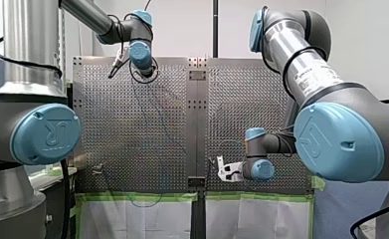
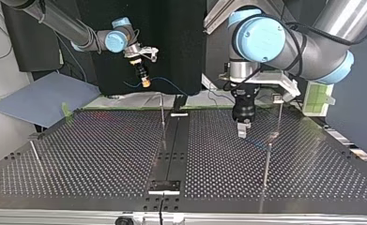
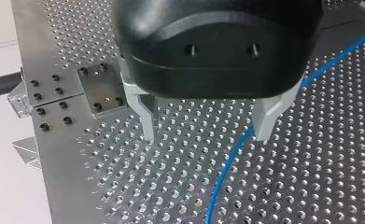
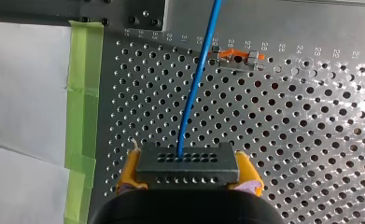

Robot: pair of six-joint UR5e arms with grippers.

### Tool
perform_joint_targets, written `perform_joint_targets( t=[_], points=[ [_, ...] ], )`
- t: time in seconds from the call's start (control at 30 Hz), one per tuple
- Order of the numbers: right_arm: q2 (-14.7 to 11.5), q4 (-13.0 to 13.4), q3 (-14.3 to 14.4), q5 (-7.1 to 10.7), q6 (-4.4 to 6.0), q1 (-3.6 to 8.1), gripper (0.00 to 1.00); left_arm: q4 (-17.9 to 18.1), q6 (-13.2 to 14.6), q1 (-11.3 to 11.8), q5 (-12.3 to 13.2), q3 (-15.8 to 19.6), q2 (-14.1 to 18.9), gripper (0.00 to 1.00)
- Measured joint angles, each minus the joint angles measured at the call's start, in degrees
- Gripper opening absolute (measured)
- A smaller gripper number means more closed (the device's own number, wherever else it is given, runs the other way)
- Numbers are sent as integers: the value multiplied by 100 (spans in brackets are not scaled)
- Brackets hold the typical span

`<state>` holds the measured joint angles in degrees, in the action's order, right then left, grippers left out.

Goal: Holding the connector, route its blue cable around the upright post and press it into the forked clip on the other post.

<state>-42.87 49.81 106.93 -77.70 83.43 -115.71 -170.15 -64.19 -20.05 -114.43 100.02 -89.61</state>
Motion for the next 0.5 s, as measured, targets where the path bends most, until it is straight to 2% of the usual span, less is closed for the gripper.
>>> perform_joint_targets(
  t=[0.2, 0.5],
  points=[
    [-1, 10, 0, 0, 0, 0, 0, 0, 15, -47, 61, 5, -118, 100],
    [0, 11, 0, 0, 0, 0, 0, 62, 53, 4, -50, 6, -290, 100]
  ],
)
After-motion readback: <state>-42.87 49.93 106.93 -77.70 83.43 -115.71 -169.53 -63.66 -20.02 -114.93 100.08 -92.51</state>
